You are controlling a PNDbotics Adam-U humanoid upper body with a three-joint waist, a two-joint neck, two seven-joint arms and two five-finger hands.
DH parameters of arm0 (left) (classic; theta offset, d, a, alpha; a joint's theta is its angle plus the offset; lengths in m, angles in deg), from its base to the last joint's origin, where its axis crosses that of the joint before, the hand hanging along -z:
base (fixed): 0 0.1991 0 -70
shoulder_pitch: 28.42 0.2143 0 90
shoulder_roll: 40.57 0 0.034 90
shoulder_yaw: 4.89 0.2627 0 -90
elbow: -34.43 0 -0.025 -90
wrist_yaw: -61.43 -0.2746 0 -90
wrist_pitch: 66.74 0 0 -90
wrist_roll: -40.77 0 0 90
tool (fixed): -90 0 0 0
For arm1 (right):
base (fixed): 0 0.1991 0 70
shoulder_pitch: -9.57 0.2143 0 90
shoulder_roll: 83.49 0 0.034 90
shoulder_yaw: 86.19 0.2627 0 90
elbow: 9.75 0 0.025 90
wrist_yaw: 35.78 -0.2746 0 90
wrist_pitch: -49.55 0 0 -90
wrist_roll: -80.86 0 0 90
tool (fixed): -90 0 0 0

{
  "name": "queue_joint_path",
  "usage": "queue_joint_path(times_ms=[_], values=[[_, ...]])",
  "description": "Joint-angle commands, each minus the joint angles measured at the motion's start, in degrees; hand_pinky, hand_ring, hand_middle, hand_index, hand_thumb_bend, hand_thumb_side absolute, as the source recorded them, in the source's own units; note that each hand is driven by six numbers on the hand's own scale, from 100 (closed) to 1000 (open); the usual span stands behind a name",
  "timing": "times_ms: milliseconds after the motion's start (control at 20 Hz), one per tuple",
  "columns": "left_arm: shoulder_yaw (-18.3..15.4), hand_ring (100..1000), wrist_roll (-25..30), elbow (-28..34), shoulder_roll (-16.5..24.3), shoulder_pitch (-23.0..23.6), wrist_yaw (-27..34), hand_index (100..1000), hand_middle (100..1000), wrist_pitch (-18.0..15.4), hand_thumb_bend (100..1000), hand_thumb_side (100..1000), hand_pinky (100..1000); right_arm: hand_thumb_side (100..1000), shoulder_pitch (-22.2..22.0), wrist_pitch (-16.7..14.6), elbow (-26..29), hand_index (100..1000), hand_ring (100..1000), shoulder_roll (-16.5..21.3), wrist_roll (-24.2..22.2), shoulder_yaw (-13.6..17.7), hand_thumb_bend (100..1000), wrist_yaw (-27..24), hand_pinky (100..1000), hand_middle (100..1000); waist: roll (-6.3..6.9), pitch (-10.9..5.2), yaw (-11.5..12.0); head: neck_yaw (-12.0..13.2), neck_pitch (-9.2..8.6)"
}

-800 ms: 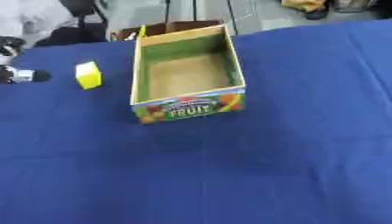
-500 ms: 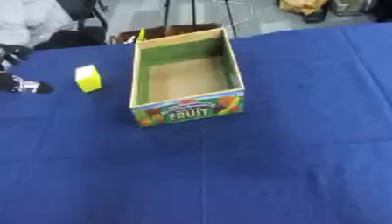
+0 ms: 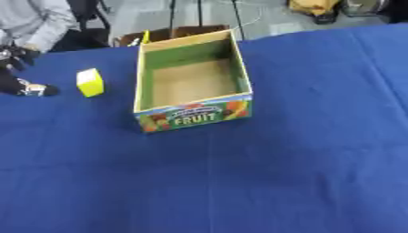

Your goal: Pick up objects on the table and place them in the box.

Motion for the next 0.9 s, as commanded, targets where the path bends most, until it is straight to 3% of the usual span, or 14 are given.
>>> queue_joint_path(times_ms=[50,550,800,900], values=[[-0.41,832,-0.59,-1.21,0.88,-2.18,-0.07,985,858,-0.65,660,593,787,1000,0.72,-0.16,0.89,914,909,2.05,-0.36,0.32,100,-0.23,790,891,-0.16,-0.72,-0.16,0.00,-0.61],[-0.88,825,0.92,-9.65,-1.85,-7.42,0.27,984,891,-5.74,590,559,785,1000,1.34,-0.90,0.89,910,909,2.42,-0.50,-0.04,100,0.39,791,890,0.31,0.70,-1.62,1.29,-1.56],[-1.25,830,2.59,-13.08,-3.26,-9.66,-0.82,981,888,-6.76,577,546,794,1000,1.66,-1.03,0.89,909,910,2.37,-0.73,-0.30,100,0.67,792,889,0.55,1.48,-2.11,1.91,-2.20],[-1.33,838,2.85,-14.20,-3.48,-10.49,-2.37,971,900,-6.69,528,566,806,1000,1.76,-1.04,0.89,909,910,2.33,-0.91,-0.41,100,0.76,792,889,0.62,1.74,-2.23,2.10,-2.41]])
